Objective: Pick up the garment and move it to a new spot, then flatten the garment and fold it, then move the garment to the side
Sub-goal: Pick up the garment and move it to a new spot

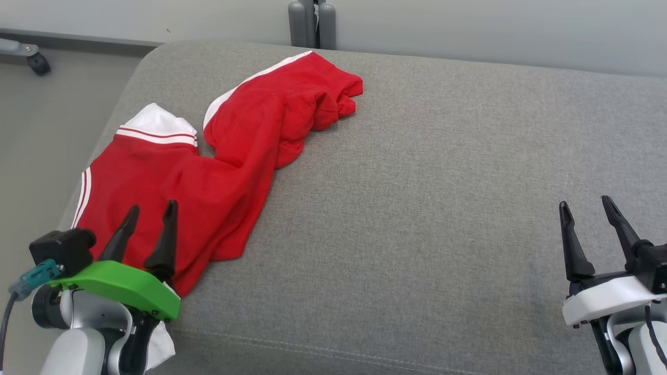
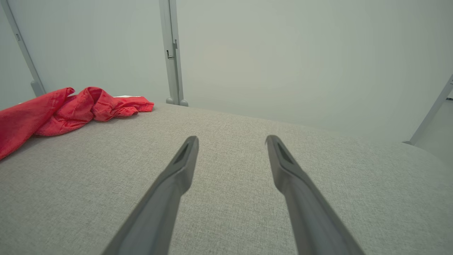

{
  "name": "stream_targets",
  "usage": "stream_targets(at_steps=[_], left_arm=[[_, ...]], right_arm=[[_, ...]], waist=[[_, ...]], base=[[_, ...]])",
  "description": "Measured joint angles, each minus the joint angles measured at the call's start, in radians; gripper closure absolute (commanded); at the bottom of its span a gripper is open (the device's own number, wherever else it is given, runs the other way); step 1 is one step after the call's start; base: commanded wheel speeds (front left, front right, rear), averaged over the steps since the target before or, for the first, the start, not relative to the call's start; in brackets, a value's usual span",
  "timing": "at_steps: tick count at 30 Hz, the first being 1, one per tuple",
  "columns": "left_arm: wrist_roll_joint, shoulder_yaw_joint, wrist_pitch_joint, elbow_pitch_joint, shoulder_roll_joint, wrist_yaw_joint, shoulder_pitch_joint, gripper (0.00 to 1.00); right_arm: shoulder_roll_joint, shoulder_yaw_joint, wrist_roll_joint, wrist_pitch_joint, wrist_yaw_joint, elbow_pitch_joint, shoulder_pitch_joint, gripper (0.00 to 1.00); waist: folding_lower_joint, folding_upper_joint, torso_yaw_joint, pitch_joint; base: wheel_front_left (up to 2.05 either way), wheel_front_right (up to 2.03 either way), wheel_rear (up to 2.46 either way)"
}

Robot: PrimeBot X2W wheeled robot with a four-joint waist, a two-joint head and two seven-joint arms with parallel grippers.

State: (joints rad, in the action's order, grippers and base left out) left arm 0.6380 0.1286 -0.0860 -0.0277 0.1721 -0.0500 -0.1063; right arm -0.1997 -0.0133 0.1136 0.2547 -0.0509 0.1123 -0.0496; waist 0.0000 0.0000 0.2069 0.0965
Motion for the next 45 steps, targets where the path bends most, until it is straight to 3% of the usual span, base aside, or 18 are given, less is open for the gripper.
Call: stream_targets(at_steps=[6, 17, 31, 45], left_arm=[[-0.081, -0.002, 0.065, 0.025, 0.005, 0.025, 0.036, 0.0], [-0.168, 0.015, 0.185, 0.068, 0.012, 0.029, 0.106, 0.0], [-0.172, 0.032, 0.21, 0.069, 0.005, 0.043, 0.145, 0.0], [-0.167, 0.064, 0.077, 0.017, 0.018, 0.031, -0.198, 0.0]], right_arm=[[0.0, -0.003, -0.009, 0.0, 0.0, -0.015, -0.001, 0.0], [-0.001, -0.047, -0.037, 0.0, -0.012, -0.048, 0.0, 0.0], [-0.002, -0.034, -0.044, 0.0, -0.011, -0.093, -0.02, 0.0], [-0.052, -0.021, -0.057, 0.0, -0.02, -0.145, -0.001, 0.0]], waist=[[0.0, 0.0, 0.018, -0.016], [0.0, 0.0, 0.025, -0.042], [0.0, 0.0, -0.023, -0.023], [0.0, 0.0, -0.006, 0.123]], base=[[0.0, 0.0, 0.0], [0.0, 0.0, 0.0], [0.0, 0.0, 0.0], [0.0, 0.0, 0.0]])
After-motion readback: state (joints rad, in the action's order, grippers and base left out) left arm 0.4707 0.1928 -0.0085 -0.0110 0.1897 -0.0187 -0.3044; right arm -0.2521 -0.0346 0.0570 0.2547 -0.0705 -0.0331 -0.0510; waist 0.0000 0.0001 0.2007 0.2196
